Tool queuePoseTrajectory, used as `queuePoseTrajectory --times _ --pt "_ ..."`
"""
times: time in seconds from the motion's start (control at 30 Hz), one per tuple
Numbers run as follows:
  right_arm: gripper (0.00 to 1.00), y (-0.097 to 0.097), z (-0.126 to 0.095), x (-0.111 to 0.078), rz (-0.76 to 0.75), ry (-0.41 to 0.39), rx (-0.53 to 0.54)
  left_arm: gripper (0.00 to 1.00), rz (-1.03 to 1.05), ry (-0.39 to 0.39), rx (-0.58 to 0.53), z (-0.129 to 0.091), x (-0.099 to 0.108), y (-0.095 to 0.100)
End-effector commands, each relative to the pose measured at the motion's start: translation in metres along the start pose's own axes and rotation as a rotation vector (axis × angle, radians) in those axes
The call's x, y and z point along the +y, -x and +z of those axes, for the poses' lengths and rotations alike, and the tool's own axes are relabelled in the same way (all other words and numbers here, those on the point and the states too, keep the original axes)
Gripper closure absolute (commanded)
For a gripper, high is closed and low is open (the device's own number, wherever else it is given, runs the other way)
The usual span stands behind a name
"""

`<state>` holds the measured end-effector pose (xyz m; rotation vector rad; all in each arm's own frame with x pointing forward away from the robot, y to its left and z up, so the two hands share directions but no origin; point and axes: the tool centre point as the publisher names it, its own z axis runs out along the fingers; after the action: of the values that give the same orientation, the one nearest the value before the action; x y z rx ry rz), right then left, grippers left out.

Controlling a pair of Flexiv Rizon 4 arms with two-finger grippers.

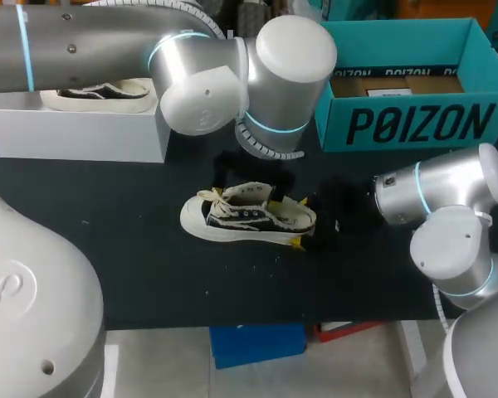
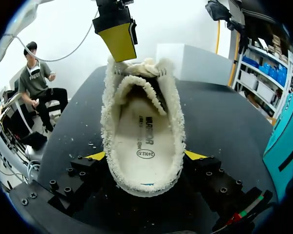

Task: Take the shoe out of the shoebox, open the shoe tongue, remove and reinsert the insole, then place the shoe into the shoebox

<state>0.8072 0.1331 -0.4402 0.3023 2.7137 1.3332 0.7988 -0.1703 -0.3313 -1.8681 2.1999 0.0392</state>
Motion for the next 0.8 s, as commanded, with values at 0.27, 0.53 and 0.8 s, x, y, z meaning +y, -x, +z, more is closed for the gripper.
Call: queuePoseTrajectory --times 0.27,0.53,0.8 --pt "1.00 0.000 0.002 0.000 0.001 0.000 -0.001 0.00 0.013 0.117 -0.092 0.018 -0.011 -0.035" --pt "1.00 0.000 0.002 0.000 0.001 0.000 -0.001 0.00 0.007 0.132 -0.141 0.028 -0.002 -0.031" --pt "1.00 0.000 0.002 0.000 0.001 0.000 -0.001 0.26 -0.001 0.130 -0.206 0.033 0.001 -0.020"
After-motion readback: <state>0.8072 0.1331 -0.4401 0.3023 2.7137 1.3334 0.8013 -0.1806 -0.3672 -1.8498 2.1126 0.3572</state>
